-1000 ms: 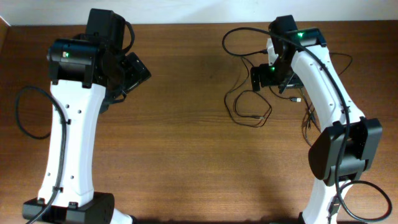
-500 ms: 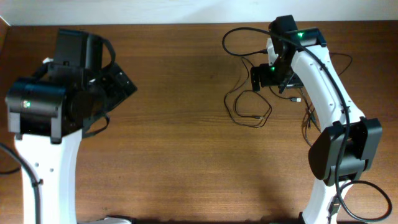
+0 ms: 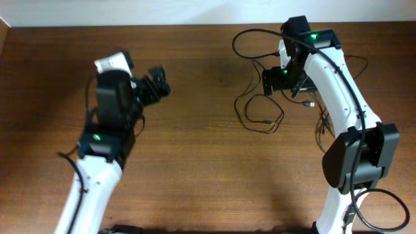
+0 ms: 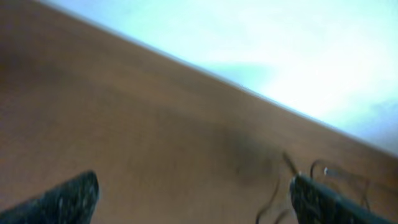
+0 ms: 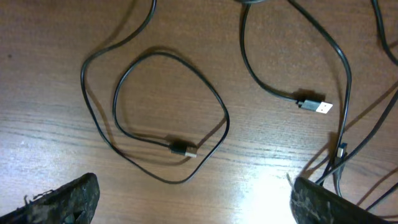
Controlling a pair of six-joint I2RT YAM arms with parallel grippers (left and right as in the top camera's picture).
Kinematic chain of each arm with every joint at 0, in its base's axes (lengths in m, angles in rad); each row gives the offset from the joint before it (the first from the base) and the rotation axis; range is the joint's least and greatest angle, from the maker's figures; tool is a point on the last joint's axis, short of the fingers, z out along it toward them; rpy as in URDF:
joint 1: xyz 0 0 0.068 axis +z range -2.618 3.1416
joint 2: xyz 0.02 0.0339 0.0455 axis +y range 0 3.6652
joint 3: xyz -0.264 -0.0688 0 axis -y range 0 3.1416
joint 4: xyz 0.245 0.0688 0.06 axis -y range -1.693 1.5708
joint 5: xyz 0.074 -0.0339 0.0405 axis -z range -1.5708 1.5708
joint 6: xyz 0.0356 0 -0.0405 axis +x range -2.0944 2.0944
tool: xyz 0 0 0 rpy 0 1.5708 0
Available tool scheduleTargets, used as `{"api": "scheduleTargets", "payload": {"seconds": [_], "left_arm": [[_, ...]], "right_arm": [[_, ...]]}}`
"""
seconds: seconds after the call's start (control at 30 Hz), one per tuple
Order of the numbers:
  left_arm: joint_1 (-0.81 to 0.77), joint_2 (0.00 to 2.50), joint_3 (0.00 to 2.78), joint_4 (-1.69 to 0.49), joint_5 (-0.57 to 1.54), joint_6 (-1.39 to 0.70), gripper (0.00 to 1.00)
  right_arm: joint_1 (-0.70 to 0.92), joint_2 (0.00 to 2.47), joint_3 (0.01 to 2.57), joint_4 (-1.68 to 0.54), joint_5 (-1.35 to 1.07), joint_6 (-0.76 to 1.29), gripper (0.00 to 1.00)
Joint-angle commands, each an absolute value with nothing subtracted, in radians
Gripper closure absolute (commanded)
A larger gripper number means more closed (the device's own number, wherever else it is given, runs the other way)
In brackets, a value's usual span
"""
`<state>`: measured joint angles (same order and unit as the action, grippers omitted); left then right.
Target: Untangle cables
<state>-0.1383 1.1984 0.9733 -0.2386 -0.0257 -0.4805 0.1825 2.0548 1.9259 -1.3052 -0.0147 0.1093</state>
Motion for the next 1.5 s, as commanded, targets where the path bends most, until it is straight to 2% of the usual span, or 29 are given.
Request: {"api": "scheduleTargets", "payload": {"seconds": [0.0,0.17,0.33,0.5,0.7,0.97,1.07,1.2,1.3,1.4,1.47], "left_arm": [[-0.138,1.112,0.719,-0.039,0.006,-0.450,0.01],[-0.136,1.007,0.349,0.348,-0.007,-0.450,0.01],[-0.134,0.915,0.134,0.491,-0.051,-0.450,0.01],[-0.134,0.848,0.023,0.501,-0.080,-0.450,0.01],[-0.130,0.723,0.009,0.270,-0.080,-0.447,0.01],[-0.130,0.317,0.009,-0.058,-0.139,-0.447,0.01],[-0.130,0.130,0.009,-0.073,-0.132,-0.341,0.01],[-0.130,0.010,0.009,-0.079,-0.101,-0.206,0.01],[-0.130,0.005,0.009,-0.080,-0.097,-0.156,0.01],[-0.130,0.005,0.009,-0.085,-0.038,0.001,0.01],[-0.130,0.005,0.009,-0.083,-0.041,0.001,0.01]], "right_arm": [[0.180,2.068,1.921,-1.305,-0.002,0.120,0.01],[0.180,2.068,1.921,-1.305,-0.002,0.120,0.01],[0.180,2.068,1.921,-1.305,-0.002,0.120,0.01],[0.180,2.068,1.921,-1.305,-0.002,0.120,0.01],[0.181,2.068,1.921,-1.305,-0.002,0.120,0.01],[0.181,2.068,1.921,-1.305,-0.002,0.120,0.01],[0.181,2.068,1.921,-1.305,-0.002,0.120,0.01],[0.181,2.068,1.921,-1.305,-0.002,0.120,0.01],[0.181,2.068,1.921,-1.305,-0.002,0.120,0.01],[0.181,2.068,1.921,-1.305,-0.002,0.120,0.01],[0.181,2.068,1.921,-1.305,-0.002,0.120,0.01]]}}
